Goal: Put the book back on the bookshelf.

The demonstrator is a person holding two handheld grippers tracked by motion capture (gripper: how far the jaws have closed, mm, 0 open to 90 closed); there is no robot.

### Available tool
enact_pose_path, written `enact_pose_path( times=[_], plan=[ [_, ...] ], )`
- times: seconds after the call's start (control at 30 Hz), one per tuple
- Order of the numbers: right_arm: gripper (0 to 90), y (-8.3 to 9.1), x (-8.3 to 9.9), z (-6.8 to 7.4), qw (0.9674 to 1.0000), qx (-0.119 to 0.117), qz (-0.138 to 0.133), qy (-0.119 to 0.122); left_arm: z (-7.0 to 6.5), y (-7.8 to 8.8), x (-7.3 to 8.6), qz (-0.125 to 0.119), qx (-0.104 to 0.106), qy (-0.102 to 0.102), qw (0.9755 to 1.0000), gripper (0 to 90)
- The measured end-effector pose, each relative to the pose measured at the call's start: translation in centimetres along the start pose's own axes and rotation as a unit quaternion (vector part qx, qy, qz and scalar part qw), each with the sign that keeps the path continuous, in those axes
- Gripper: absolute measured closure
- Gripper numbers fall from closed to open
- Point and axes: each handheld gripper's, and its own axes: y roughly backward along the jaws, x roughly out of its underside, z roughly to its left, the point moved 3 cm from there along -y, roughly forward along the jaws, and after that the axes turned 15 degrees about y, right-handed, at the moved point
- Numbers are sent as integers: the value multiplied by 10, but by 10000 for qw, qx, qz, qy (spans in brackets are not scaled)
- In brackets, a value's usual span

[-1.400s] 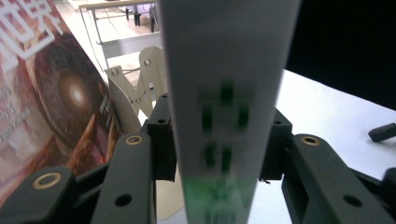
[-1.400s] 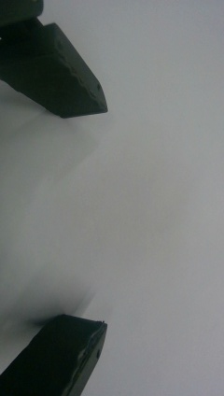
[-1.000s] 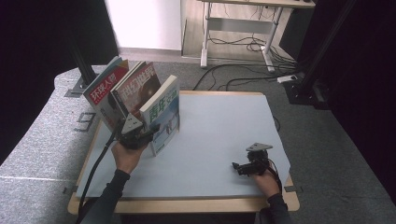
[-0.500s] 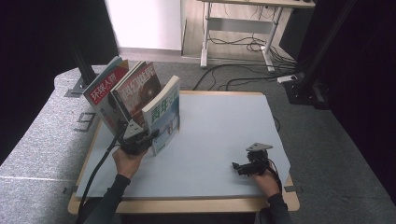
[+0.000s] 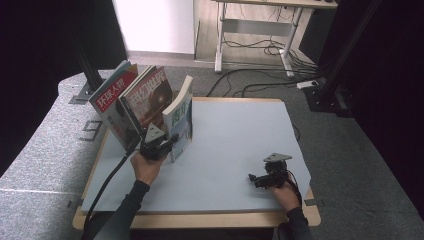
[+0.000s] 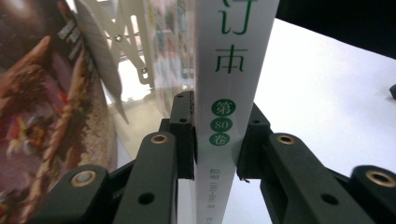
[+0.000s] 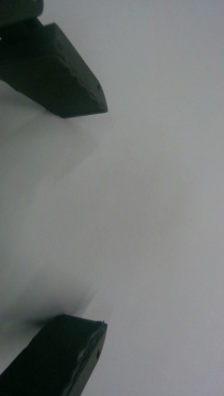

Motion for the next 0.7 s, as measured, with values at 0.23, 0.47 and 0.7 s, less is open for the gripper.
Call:
enact_pose_path(
  times=[0.23, 0.47, 0.7],
  plan=[
    [0, 0, 0, 0, 10000, 1, -1, 2, -7, 3, 2, 90, 65, -125, 9999, 659],
    [0, 0, 0, 0, 10000, 6, 1, 0, -12, 13, 2, 144, 232, -242, 9993, 616],
    [0, 0, 0, 0, 10000, 0, 0, 1, -15, 17, 8, 332, 282, -362, 9984, 642]
  ],
)
